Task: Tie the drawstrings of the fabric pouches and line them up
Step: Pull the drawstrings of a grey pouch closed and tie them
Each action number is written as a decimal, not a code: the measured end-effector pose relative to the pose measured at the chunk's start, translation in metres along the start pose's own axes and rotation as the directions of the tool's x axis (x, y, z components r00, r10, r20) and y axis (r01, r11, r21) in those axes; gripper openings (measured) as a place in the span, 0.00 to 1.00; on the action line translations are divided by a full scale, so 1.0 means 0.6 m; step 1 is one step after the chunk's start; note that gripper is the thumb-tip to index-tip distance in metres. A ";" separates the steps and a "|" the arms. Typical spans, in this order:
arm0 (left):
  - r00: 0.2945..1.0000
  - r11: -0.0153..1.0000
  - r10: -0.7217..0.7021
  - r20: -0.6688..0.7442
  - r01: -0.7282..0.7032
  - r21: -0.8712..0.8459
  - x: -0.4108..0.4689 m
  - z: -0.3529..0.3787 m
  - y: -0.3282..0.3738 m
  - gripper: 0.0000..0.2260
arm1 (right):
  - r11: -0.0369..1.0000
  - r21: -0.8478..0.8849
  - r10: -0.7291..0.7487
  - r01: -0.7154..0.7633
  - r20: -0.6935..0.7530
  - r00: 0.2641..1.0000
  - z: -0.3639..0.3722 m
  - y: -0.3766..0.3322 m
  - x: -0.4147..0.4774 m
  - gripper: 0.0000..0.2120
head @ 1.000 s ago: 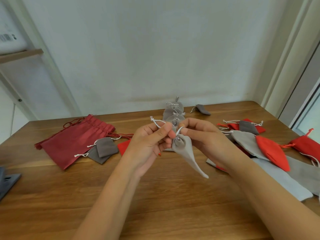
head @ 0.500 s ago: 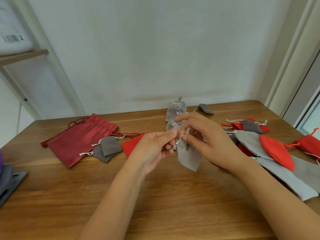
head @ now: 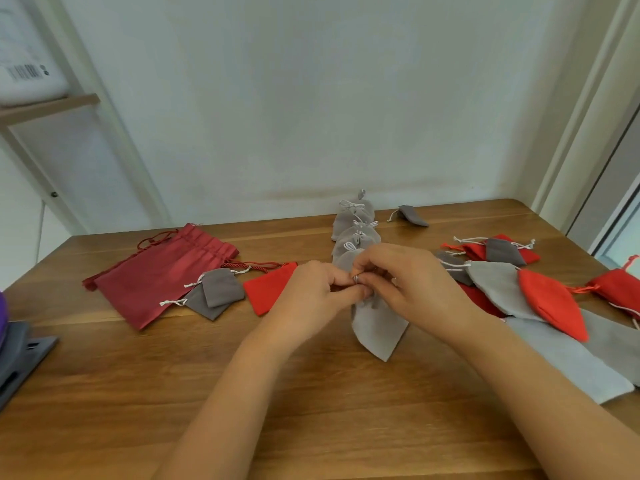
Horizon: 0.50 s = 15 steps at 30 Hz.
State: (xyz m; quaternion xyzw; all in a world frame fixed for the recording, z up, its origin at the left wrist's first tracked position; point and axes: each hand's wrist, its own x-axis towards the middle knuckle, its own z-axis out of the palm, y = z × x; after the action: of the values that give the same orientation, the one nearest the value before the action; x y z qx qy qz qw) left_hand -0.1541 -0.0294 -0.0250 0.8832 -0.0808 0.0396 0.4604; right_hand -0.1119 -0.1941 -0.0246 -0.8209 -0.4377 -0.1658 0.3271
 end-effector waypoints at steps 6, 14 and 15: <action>0.990 0.981 0.134 -0.053 -0.125 0.148 -0.001 0.001 -0.005 0.12 | 0.999 0.016 0.046 -0.046 0.002 0.999 -0.001 -0.003 0.001 0.04; 0.978 0.982 -0.022 -0.209 -0.018 -0.189 0.001 -0.007 0.003 0.06 | 0.998 0.040 0.052 -0.050 -0.059 0.997 -0.013 0.006 0.003 0.06; 0.970 0.967 -0.070 -0.233 0.008 -0.256 0.002 -0.007 0.006 0.05 | 0.998 0.039 0.054 -0.052 -0.058 0.997 -0.012 0.006 0.003 0.06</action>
State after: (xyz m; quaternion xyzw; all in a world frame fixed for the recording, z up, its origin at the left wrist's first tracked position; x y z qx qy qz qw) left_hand -0.1534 -0.0281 -0.0199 0.8071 -0.0114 0.1266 0.5766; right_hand -0.1076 -0.1995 -0.0198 -0.8206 -0.4091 -0.1729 0.3596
